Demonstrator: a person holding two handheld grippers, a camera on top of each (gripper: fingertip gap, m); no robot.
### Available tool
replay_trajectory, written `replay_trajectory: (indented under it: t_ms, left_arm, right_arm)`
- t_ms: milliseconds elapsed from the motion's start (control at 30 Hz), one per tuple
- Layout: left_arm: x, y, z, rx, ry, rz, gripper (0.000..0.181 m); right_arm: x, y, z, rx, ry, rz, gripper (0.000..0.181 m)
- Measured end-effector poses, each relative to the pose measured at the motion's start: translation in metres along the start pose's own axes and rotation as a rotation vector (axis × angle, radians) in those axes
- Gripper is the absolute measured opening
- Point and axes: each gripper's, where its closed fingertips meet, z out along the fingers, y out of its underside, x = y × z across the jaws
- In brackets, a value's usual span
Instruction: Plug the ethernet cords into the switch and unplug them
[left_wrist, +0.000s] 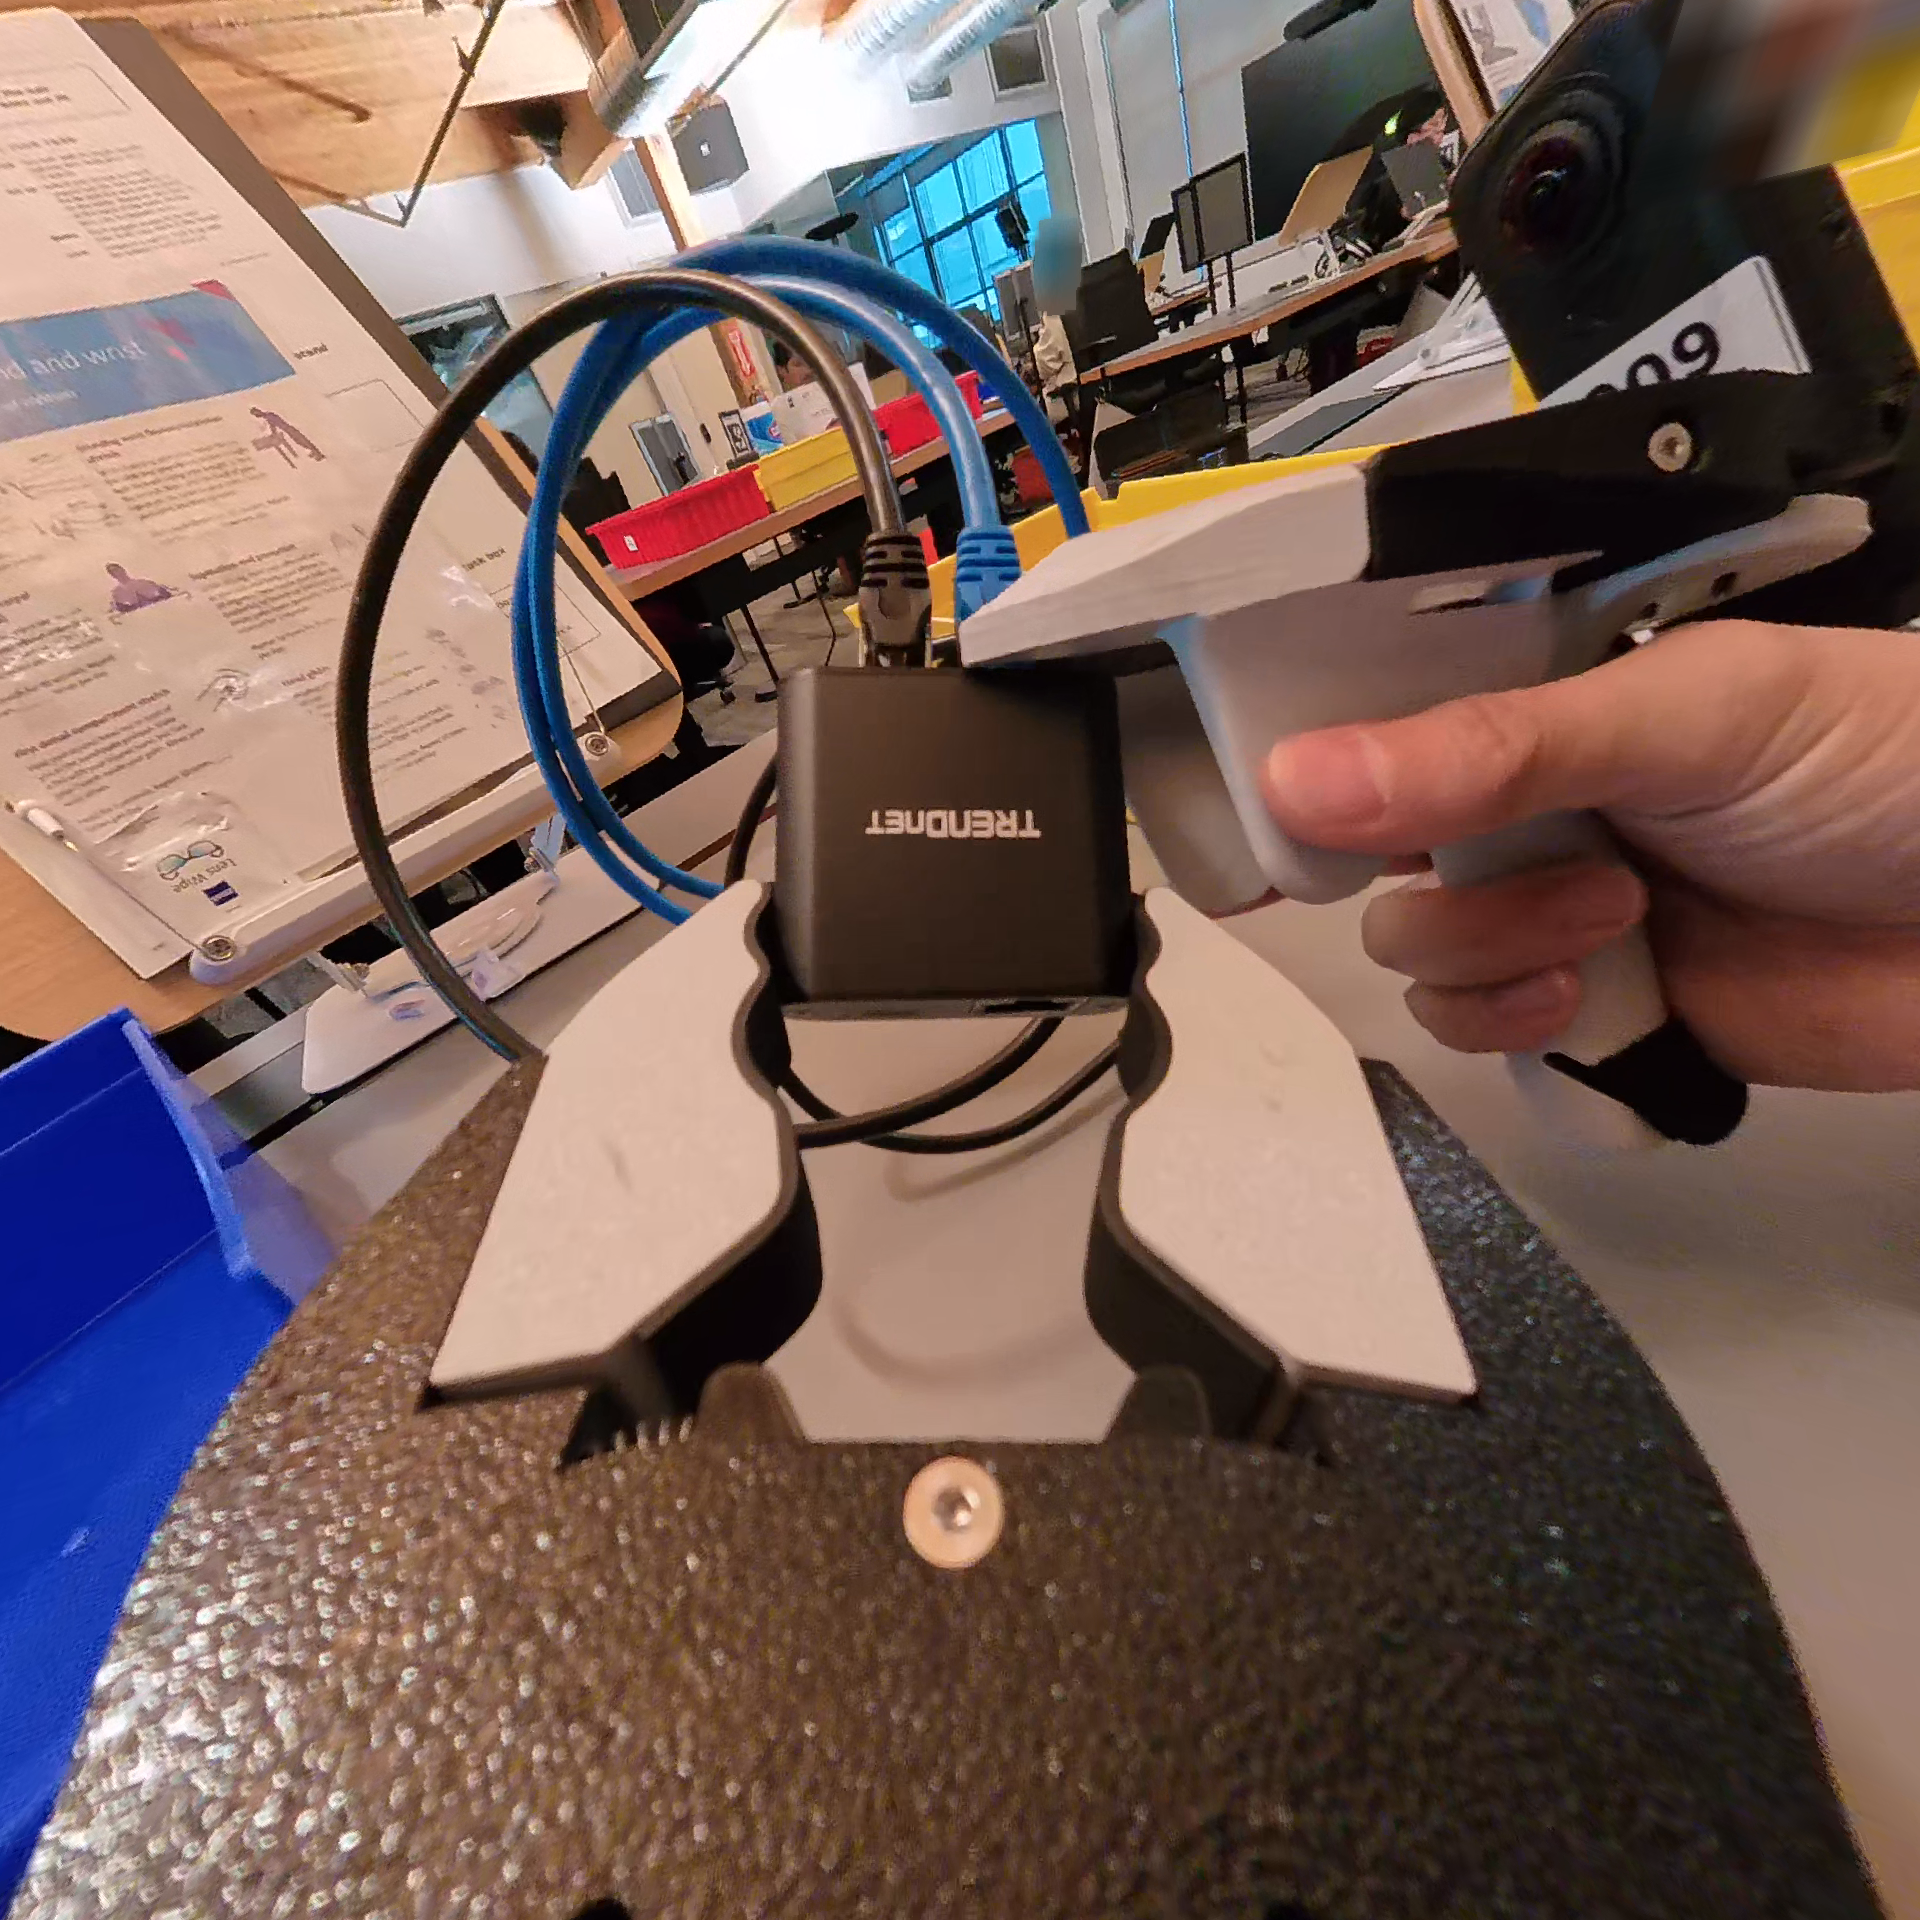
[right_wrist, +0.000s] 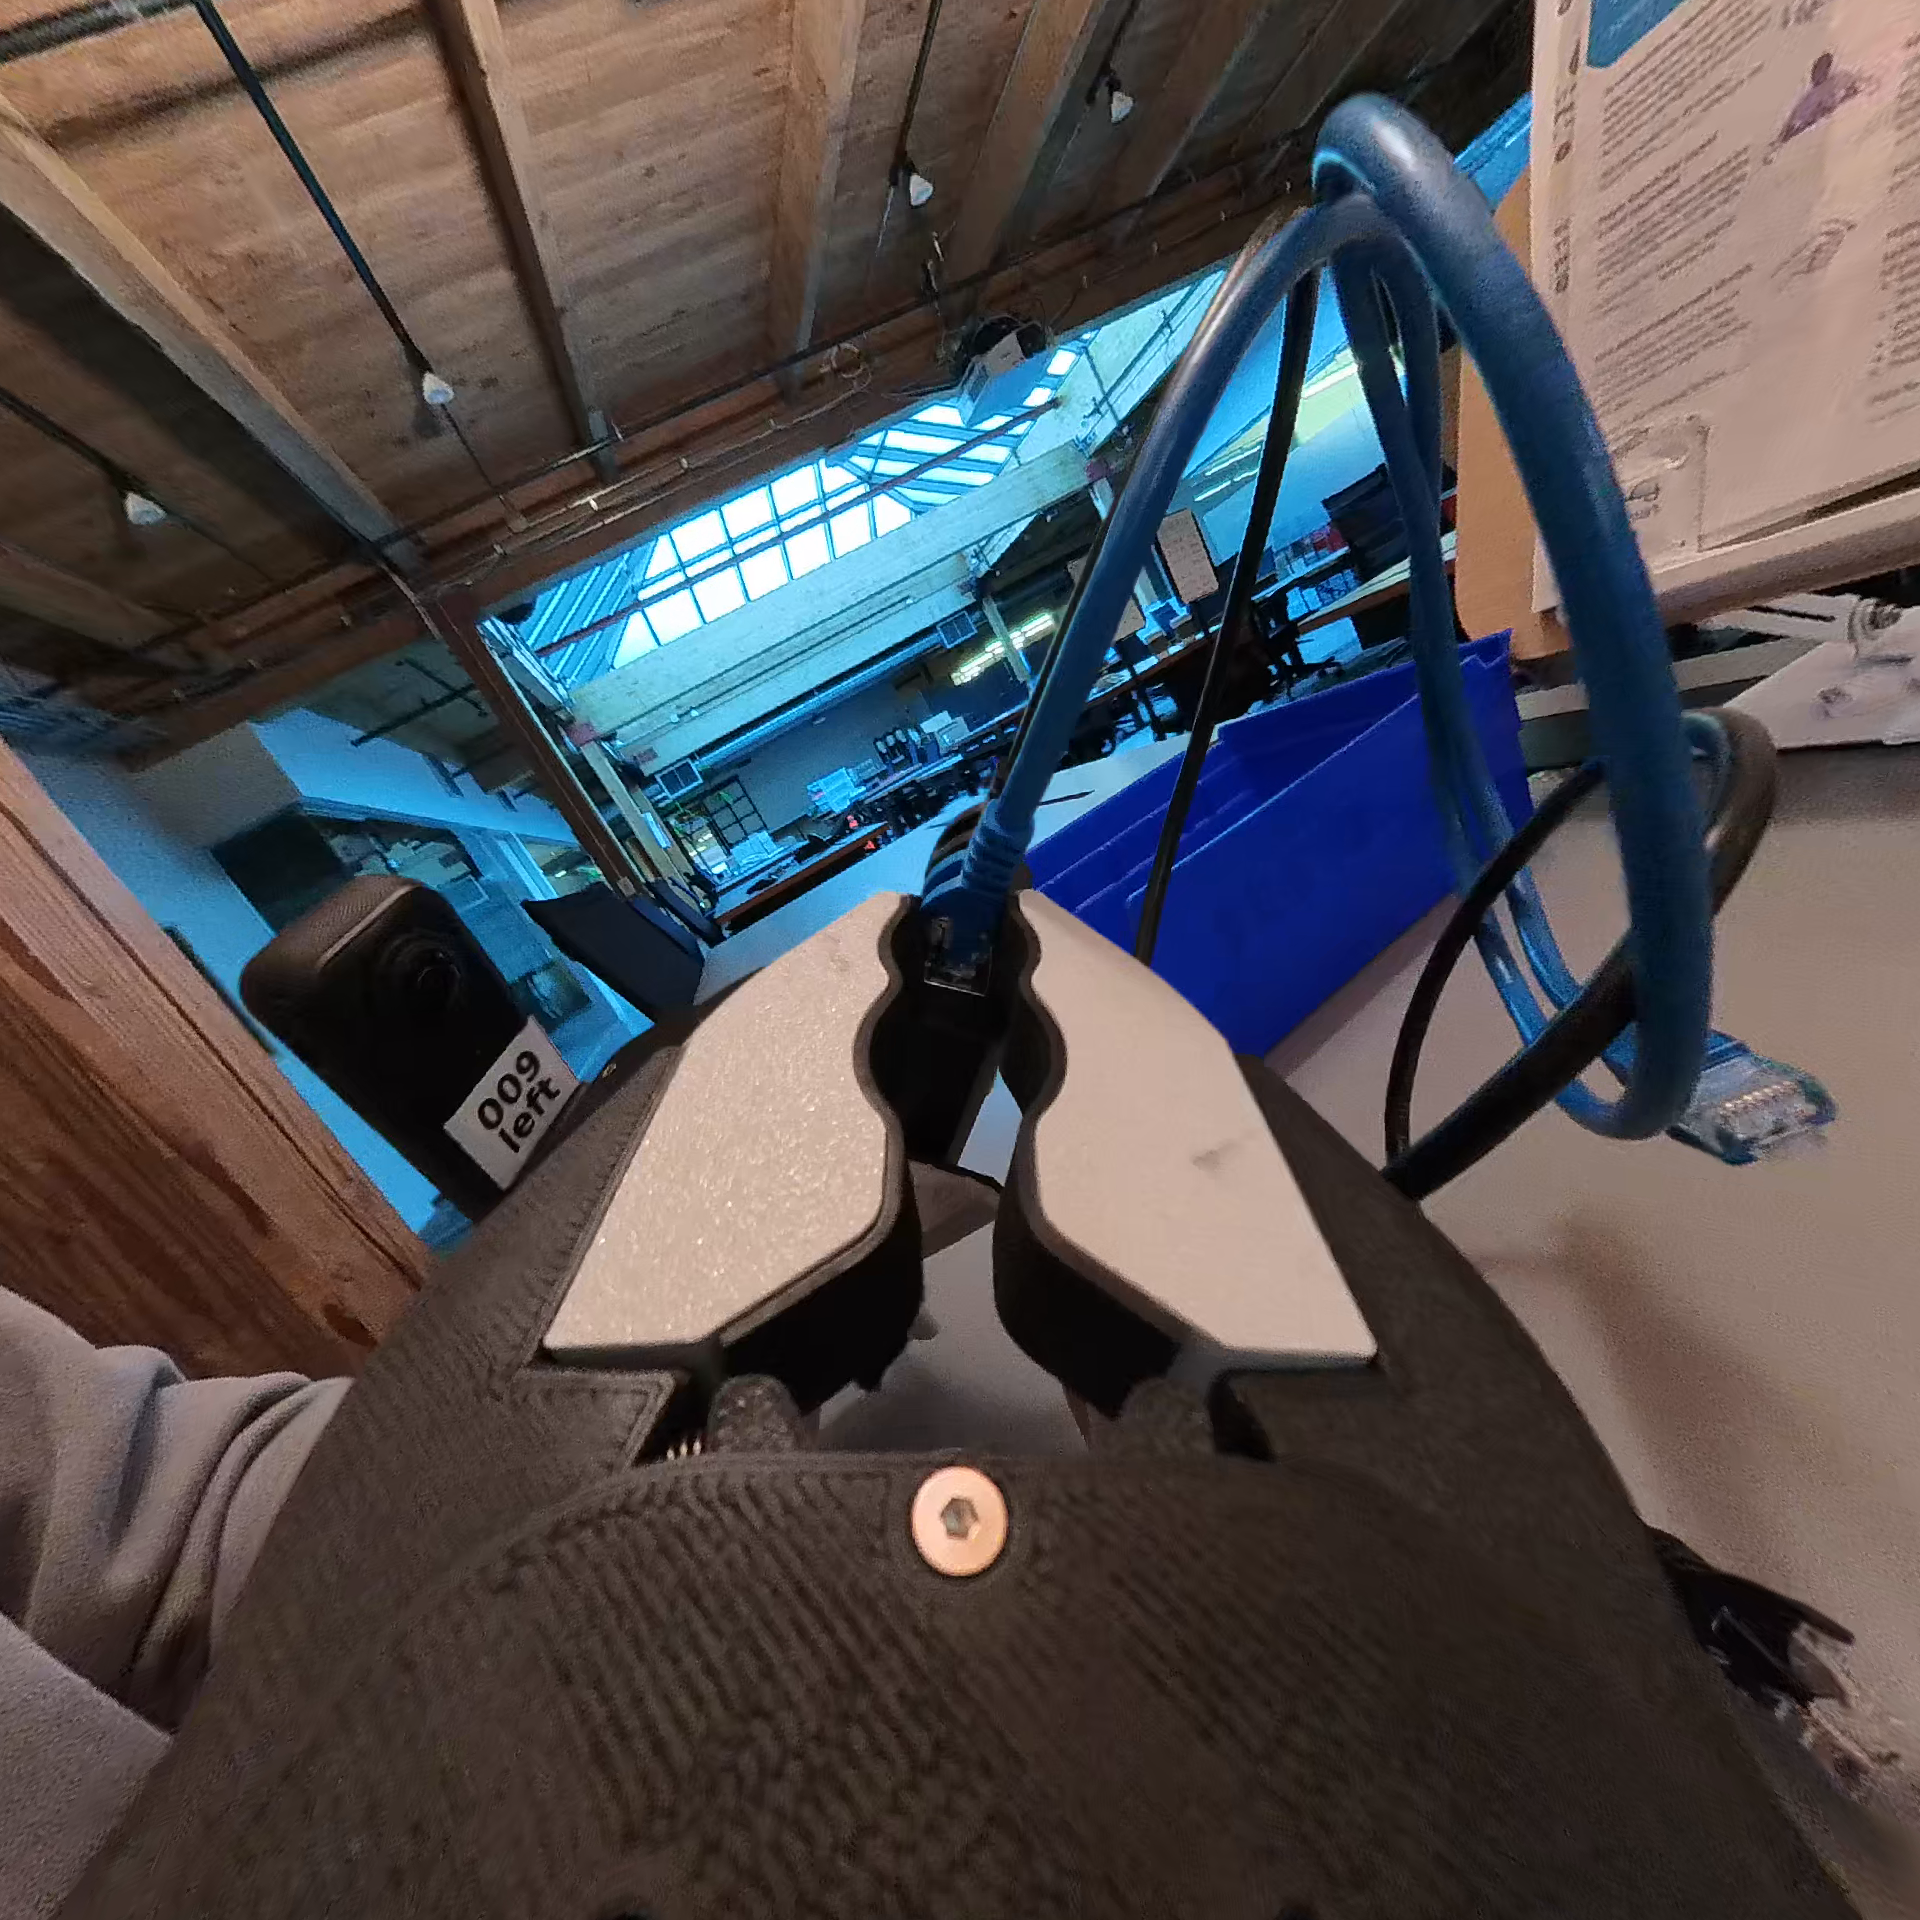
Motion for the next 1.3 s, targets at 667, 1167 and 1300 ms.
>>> replay_trajectory:
  t_ms: [667,1167,1300]
  left_arm:
    - [0.001,-0.003,0.001,0.025,-0.006,-0.015,0.061]
    - [-0.067,-0.036,-0.037,0.085,-0.181,0.033,0.061]
    - [-0.086,-0.037,-0.047,0.088,-0.201,-0.020,0.061]
  right_arm:
    - [0.000,-0.002,-0.002,-0.059,0.014,-0.129,0.016]
    - [0.005,-0.091,-0.052,-0.036,0.124,-0.328,0.013]
    - [0.014,-0.121,-0.083,-0.040,0.188,-0.311,0.013]
